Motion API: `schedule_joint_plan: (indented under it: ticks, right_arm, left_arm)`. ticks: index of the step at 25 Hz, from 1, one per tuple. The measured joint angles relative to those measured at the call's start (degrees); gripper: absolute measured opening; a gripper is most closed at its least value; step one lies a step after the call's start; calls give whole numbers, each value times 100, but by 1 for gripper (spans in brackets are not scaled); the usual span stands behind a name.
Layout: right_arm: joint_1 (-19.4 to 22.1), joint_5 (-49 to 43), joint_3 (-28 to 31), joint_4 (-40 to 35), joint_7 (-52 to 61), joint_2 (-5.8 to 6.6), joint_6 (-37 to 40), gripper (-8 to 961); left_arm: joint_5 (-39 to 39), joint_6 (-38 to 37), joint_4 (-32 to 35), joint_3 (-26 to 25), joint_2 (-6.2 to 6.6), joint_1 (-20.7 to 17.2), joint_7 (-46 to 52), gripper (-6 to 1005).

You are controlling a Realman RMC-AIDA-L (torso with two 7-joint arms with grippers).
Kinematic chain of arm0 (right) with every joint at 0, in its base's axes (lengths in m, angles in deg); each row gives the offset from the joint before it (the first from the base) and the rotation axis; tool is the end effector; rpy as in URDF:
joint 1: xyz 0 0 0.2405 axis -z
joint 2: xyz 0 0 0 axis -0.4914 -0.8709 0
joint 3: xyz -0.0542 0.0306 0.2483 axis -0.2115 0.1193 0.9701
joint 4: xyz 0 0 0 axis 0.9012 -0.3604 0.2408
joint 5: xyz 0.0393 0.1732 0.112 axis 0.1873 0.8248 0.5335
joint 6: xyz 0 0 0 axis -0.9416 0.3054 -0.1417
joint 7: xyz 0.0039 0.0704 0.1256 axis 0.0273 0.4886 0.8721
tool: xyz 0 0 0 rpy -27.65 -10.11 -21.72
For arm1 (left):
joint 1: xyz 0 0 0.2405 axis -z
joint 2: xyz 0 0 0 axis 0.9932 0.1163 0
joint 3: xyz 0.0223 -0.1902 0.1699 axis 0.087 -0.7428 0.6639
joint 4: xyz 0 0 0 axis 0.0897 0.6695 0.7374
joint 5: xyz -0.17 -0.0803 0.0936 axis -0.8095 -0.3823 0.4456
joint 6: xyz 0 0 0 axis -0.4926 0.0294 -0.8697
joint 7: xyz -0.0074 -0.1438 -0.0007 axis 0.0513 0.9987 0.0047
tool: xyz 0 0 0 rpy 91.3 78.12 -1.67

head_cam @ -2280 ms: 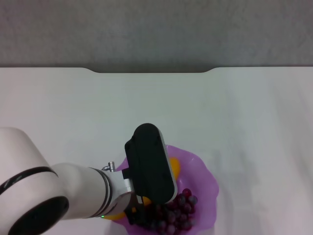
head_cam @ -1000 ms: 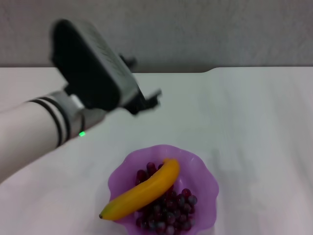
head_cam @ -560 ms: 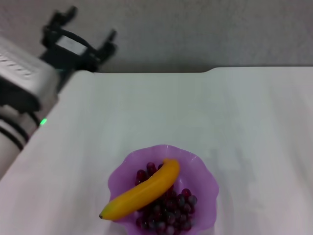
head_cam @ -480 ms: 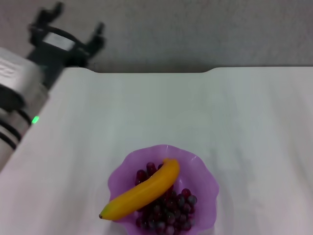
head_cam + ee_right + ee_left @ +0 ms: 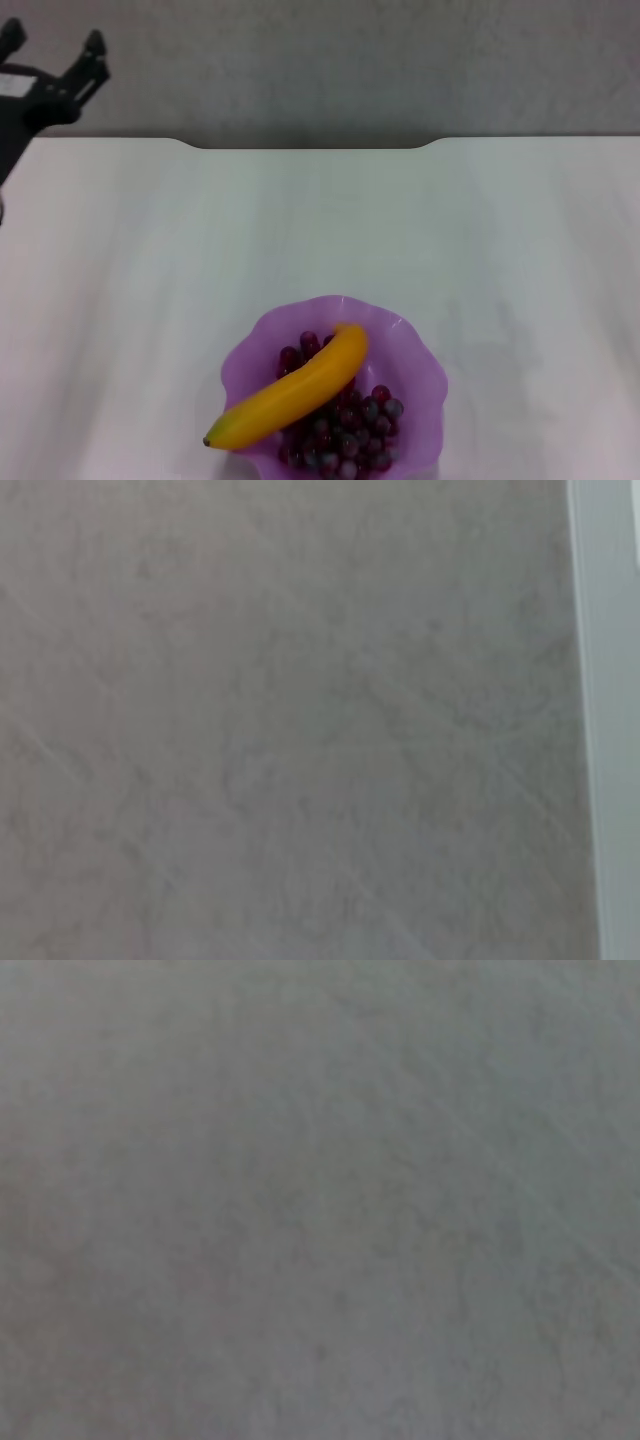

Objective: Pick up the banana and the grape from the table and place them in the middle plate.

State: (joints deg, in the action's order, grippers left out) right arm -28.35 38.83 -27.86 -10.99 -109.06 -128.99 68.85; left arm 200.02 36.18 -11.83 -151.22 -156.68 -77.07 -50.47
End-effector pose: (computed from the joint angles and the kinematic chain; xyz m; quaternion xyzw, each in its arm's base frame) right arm 0.2834 0.3166 0.0569 -0.6109 0.2309 0.2776 0.7045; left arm -0.2283 0.3570 0.0687 -0.7040 -0.1826 -0.3353 0.5988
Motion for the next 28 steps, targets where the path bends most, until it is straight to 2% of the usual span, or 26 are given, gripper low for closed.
schedule_joint_plan:
  ticks: [2, 6, 12, 16, 19, 24, 28]
  right_arm:
    - [-43, -4, -16, 155, 2, -1, 143, 666]
    - [-298, -23, -76, 785, 218, 6, 442, 666]
    - [-489, -40, -390, 1619, 613, 0, 1282, 666]
    - [-529, -5, -459, 2190, 658, -17, 1865, 666]
    - [-595, 32, -517, 2707, 1138, -40, 2309, 666]
    - [-597, 39, -520, 2892, 1379, -38, 2528, 666]
    - [-603, 41, -499, 2909, 1385, -35, 2542, 666]
  left_arm:
    - [172, -161, 209, -56, 36, 13, 264, 884]
    - [751, -451, 1086, -228, 52, 230, 956, 884]
    - [989, -1118, 1909, -396, -2, 322, 1310, 884]
    - [992, -1273, 2142, -485, -11, 270, 1294, 884]
    - [1022, -1361, 2205, -589, -41, 176, 1283, 884]
    - [1266, -1500, 2258, -737, -128, 130, 1238, 884]
    - [1277, -1516, 2264, -763, -151, 130, 1205, 884]
